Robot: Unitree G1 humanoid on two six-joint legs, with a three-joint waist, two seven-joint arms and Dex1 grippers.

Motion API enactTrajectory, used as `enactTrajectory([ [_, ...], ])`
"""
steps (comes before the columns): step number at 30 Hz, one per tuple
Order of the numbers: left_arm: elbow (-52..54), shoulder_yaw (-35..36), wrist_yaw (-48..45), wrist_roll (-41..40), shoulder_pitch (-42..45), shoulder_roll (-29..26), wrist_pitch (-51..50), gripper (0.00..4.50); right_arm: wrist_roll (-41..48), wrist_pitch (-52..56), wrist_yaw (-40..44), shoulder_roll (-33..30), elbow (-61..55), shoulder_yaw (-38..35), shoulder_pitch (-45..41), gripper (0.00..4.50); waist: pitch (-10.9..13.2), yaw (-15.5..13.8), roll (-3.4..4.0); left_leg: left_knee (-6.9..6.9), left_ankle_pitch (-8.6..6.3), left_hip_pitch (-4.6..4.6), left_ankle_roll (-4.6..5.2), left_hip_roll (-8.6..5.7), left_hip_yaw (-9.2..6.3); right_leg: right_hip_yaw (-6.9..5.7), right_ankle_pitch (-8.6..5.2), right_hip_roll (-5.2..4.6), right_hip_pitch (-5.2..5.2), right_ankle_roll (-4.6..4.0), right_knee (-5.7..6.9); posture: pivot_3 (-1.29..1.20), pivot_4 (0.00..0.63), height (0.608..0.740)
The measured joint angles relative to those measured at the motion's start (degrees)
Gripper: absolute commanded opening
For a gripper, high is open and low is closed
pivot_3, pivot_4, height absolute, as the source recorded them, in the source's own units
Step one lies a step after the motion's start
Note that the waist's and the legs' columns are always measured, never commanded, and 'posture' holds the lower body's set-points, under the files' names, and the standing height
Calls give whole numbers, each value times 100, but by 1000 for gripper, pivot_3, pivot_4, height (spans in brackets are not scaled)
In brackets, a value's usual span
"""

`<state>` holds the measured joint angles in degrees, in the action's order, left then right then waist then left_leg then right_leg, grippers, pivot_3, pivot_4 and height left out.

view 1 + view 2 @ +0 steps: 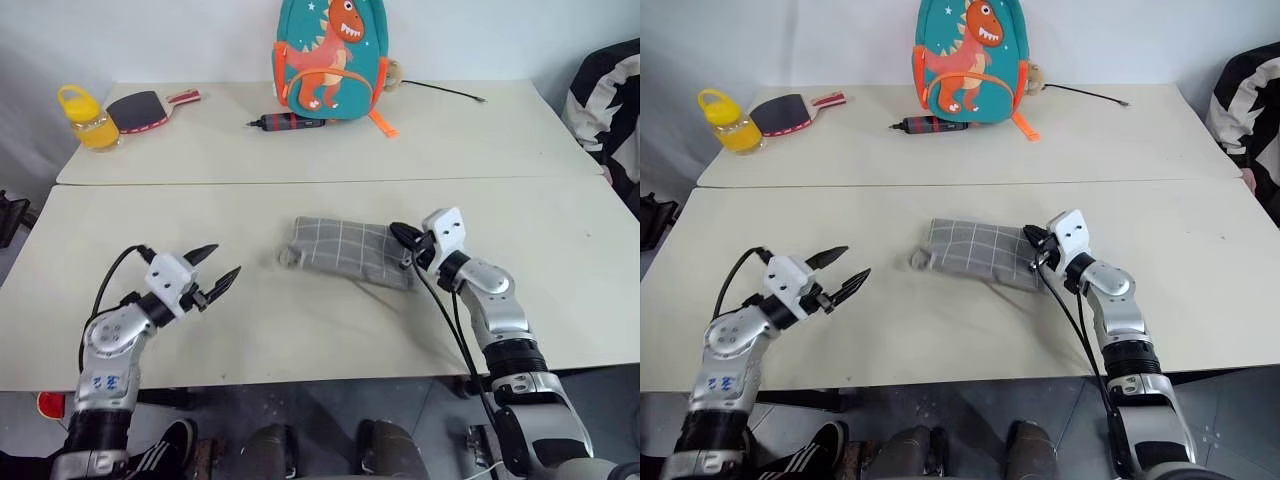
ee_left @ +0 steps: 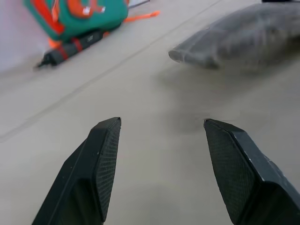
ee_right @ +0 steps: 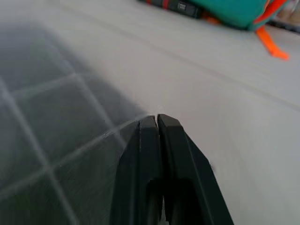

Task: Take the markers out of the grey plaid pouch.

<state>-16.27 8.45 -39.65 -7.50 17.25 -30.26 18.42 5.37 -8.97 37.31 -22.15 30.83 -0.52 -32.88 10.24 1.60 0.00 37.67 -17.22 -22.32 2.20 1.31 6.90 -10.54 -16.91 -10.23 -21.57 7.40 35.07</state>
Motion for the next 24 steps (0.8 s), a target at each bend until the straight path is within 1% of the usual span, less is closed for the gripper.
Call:
enactTrajectory([
  [4, -990, -426, -67, 436, 752, 35, 744, 2999, -77, -104, -1, -30, 81, 5, 10, 32, 0, 5, 0, -2, 1, 1, -2, 2, 2, 0, 0, 4, 0, 0, -2, 0, 150, 740],
  [9, -2187, -945, -47, 834, 1666, 348, 1543, 2999, -80, -117, 4, -29, 42, 10, 42, 32, 0, 4, -1, 0, 1, 1, -2, 1, 3, 1, 0, 6, 1, 1, -1, 0, 150, 740],
  [14, -3393, -1247, 134, 1285, 2548, 493, 2203, 2999, -78, -75, 2, -29, -174, 10, 187, 32, 0, 11, -1, 0, 2, 0, -2, 1, 6, 1, 1, 7, 1, 2, -5, 0, 150, 740],
  [18, -4028, -1423, 243, 1497, 2885, 580, 2484, 2999, -78, -6, -24, -29, -290, 8, 243, 32, 0, 13, -1, -1, 2, 0, -2, 1, 5, 1, 1, 8, 1, 2, -4, 0, 150, 740],
  [22, -4398, -1598, 249, 1631, 2991, 728, 2659, 2999, -77, 46, -38, -29, -378, 8, 274, 32, 1, 10, -2, 1, 2, -1, -2, 1, 5, 1, 1, 8, 1, 2, -4, 0, 150, 740],
  [24, -4517, -1634, 233, 1656, 3069, 772, 2747, 2620, -77, 60, -48, -29, -419, 6, 305, 0, 1, 10, -2, 2, 2, -1, -2, 2, 4, 1, 1, 8, 1, 2, -4, 0, 150, 740],
])
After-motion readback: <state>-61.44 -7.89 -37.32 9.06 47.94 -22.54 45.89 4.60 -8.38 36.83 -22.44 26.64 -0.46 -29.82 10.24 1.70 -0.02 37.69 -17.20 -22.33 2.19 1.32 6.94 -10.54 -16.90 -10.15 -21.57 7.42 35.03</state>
